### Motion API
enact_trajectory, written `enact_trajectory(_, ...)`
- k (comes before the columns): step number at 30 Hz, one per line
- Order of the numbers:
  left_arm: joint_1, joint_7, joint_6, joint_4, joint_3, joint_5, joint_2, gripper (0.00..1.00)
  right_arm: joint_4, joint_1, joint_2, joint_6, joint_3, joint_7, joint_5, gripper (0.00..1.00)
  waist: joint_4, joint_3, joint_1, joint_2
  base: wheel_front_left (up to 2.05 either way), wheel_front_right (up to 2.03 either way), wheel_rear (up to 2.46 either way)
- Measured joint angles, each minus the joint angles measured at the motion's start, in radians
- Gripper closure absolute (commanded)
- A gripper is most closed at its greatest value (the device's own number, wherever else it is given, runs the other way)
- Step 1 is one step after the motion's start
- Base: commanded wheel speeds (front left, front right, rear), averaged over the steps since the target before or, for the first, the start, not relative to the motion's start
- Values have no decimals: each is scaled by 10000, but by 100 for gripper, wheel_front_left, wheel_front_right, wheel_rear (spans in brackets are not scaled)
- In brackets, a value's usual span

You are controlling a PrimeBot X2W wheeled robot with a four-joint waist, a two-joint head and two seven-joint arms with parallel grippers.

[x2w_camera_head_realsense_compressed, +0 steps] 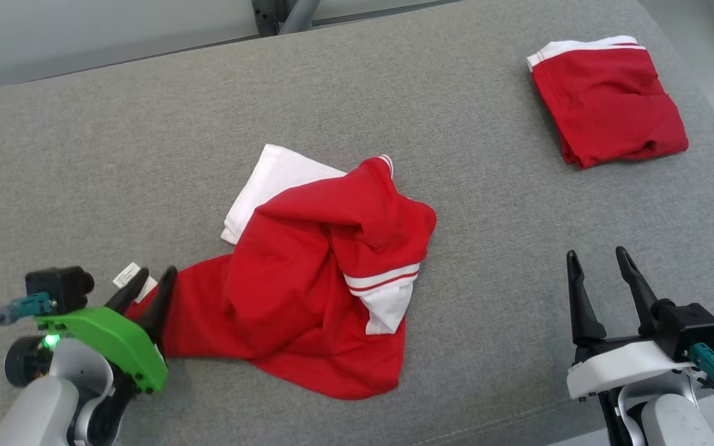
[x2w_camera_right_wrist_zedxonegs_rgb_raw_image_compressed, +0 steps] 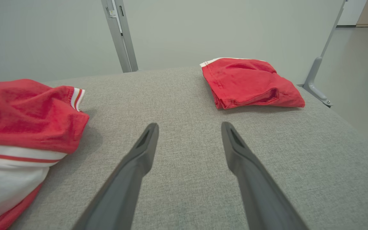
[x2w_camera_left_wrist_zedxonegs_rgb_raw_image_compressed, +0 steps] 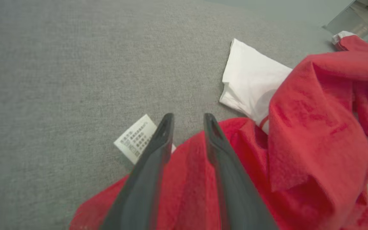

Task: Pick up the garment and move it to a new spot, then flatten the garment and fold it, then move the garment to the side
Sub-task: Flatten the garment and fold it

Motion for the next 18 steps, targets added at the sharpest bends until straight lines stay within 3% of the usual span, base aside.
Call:
enact_trajectory(6, 382, 1177, -61, 334, -362, -399, 215, 0, 31, -10, -2, 0, 42, 0, -42, 0, 251, 17, 0, 0, 0, 0, 0)
enact_trajectory(14, 105, 1603, -399, 995, -531, -619, 410, 0, 21, -216, 0, 0, 144, 0, -73, 0, 217, 191, 0, 0, 0, 0, 0)
enact_trajectory(15, 64, 1770, -487, 1022, -694, -694, 485, 95, 31, -205, -4, 0, 109, 0, -107, 0, 170, 185, 0, 0, 0, 0, 0)
enact_trajectory(16, 68, 1824, -502, 991, -761, -853, 500, 100, 40, -203, -4, 0, 102, 0, -107, 0, 147, 177, 0, 0, 0, 0, 0)
enact_trajectory(18, 64, 2077, -577, 788, -1034, -997, 633, 100, 65, -195, -4, 0, 94, 0, -107, 0, 100, 152, 0, 0, 0, 0, 0)
